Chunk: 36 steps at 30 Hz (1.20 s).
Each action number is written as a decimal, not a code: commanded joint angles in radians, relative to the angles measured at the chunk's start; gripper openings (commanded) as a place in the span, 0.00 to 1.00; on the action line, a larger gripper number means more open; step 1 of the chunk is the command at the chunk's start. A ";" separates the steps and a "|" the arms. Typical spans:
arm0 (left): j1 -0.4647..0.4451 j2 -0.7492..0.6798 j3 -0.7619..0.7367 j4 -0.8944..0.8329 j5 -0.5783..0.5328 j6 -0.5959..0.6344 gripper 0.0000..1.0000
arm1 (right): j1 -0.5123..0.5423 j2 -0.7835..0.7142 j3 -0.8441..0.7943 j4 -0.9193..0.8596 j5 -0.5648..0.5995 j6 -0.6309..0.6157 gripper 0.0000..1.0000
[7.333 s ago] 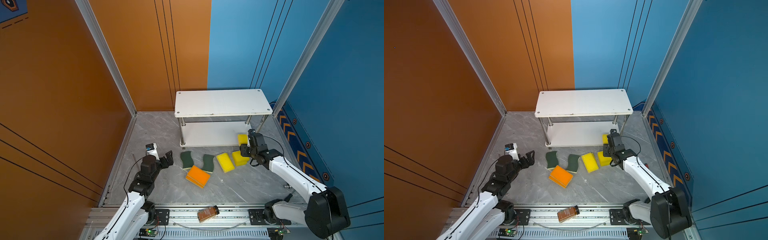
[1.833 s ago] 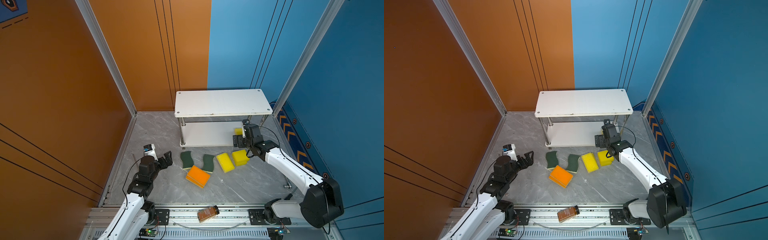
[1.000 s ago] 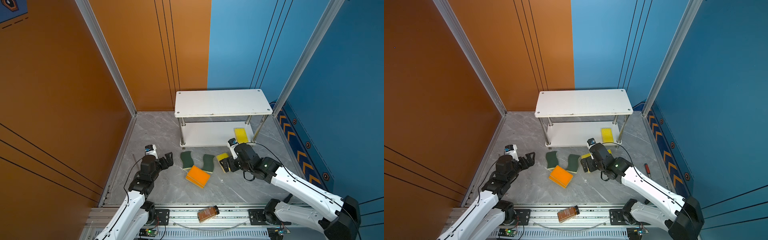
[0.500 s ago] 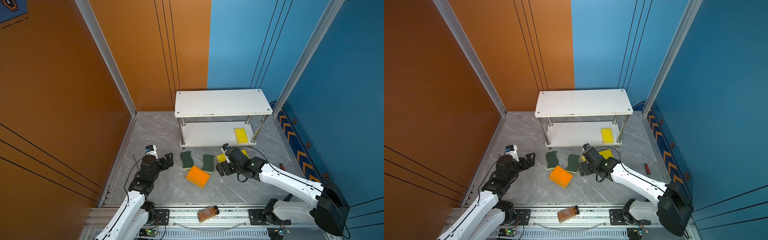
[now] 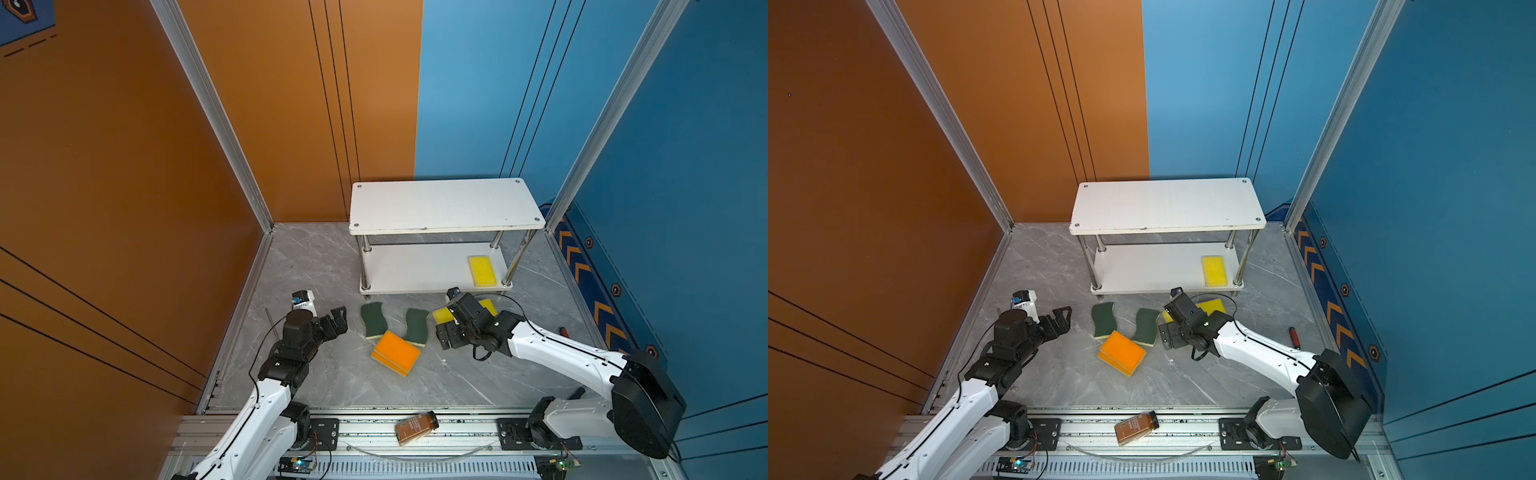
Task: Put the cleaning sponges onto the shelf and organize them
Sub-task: 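Withdraw the right gripper and move it over the remaining yellow sponges, then lower the right gripper onto the flat yellow sponge and grasp it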
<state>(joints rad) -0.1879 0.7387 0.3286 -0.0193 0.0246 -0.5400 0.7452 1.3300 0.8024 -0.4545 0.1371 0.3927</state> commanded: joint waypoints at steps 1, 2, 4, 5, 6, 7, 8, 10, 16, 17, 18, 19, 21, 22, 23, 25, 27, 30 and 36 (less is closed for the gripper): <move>0.012 0.008 0.023 -0.004 0.016 0.006 0.98 | -0.010 0.019 -0.019 0.014 0.022 0.011 0.98; 0.012 0.010 0.023 -0.002 0.017 0.006 0.98 | -0.012 0.023 -0.020 0.016 0.021 0.011 0.97; 0.011 0.014 0.024 0.001 0.017 0.005 0.98 | -0.011 0.033 -0.022 0.022 0.020 0.008 0.97; 0.012 0.016 0.024 0.002 0.017 0.006 0.98 | -0.010 0.039 -0.019 0.023 0.019 0.008 0.96; 0.012 0.018 0.025 0.004 0.018 0.005 0.98 | -0.009 0.047 -0.016 0.023 0.021 0.006 0.96; 0.011 0.020 0.025 0.005 0.019 0.004 0.98 | -0.005 0.056 -0.010 0.019 0.022 0.004 0.95; 0.012 0.022 0.026 0.005 0.020 0.005 0.98 | -0.001 0.064 -0.006 0.014 0.022 0.002 0.95; 0.012 0.026 0.026 0.006 0.023 0.002 0.98 | 0.007 0.083 0.005 0.010 0.030 -0.002 0.95; 0.012 0.031 0.025 0.006 0.025 0.002 0.98 | 0.017 0.128 0.020 0.008 0.050 -0.002 0.95; 0.012 0.031 0.026 0.007 0.023 0.004 0.98 | 0.017 0.132 0.021 0.008 0.052 -0.002 0.95; 0.012 0.031 0.024 0.005 0.023 0.004 0.98 | 0.018 0.138 0.024 0.008 0.054 0.001 0.94; 0.012 0.031 0.025 0.005 0.022 0.004 0.98 | 0.019 0.141 0.025 0.008 0.058 0.001 0.95; 0.012 0.031 0.025 0.004 0.023 0.007 0.98 | 0.022 0.144 0.032 0.004 0.062 0.003 0.94; 0.012 0.031 0.026 0.002 0.023 0.007 0.98 | 0.023 0.147 0.034 0.004 0.064 0.003 0.94; 0.011 0.031 0.026 0.002 0.021 0.008 0.98 | 0.024 0.147 0.035 0.003 0.065 0.003 0.94; 0.012 0.030 0.027 -0.001 0.017 0.012 0.98 | 0.023 0.147 0.041 0.002 0.073 0.002 0.94; 0.012 0.033 0.031 -0.005 0.015 0.016 0.98 | 0.022 0.148 0.043 0.001 0.080 0.002 0.94; 0.012 0.033 0.032 -0.005 0.017 0.016 0.98 | 0.024 0.150 0.045 0.002 0.089 0.005 0.93; 0.014 0.030 0.023 -0.005 0.018 0.012 0.98 | 0.025 0.159 0.043 0.005 0.127 0.017 0.89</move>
<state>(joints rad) -0.1829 0.7681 0.3347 -0.0193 0.0319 -0.5400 0.7650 1.4731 0.8257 -0.4412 0.2157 0.3943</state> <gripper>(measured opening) 0.978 0.900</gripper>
